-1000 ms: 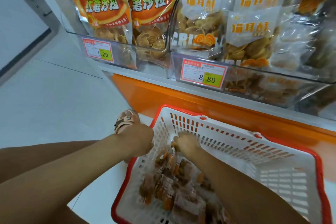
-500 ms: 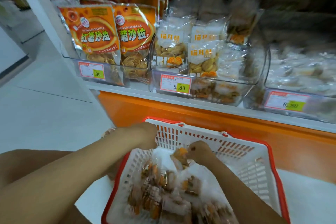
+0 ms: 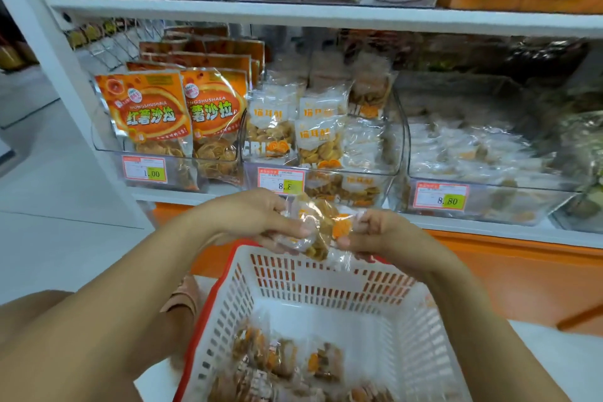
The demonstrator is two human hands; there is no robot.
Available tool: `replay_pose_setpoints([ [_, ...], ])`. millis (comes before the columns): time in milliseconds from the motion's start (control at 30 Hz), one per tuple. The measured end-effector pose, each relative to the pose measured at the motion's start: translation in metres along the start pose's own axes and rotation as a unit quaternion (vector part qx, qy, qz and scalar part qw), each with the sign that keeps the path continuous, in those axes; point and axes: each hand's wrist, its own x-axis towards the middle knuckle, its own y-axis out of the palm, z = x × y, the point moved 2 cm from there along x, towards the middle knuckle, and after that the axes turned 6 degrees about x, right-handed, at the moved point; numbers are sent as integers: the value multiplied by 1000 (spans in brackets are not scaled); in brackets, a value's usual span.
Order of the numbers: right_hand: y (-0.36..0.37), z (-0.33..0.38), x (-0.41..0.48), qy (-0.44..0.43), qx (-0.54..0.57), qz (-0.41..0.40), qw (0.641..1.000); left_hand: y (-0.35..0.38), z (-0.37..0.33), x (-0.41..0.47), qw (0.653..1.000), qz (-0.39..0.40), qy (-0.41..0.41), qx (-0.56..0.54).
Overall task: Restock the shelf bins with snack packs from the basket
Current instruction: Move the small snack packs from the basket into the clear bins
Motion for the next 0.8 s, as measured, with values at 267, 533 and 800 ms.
replay_pose_setpoints([
  [267, -42, 55, -7, -68, -185, -98, 975, 2, -45, 7, 983, -104, 127, 84],
  [533, -66, 92, 1, -98, -163, -97, 977, -3, -73, 28, 957, -222, 186, 0],
  [800, -112, 87, 52, -108, -60, -425, 897, -20, -67, 45, 929, -316, 81, 176],
])
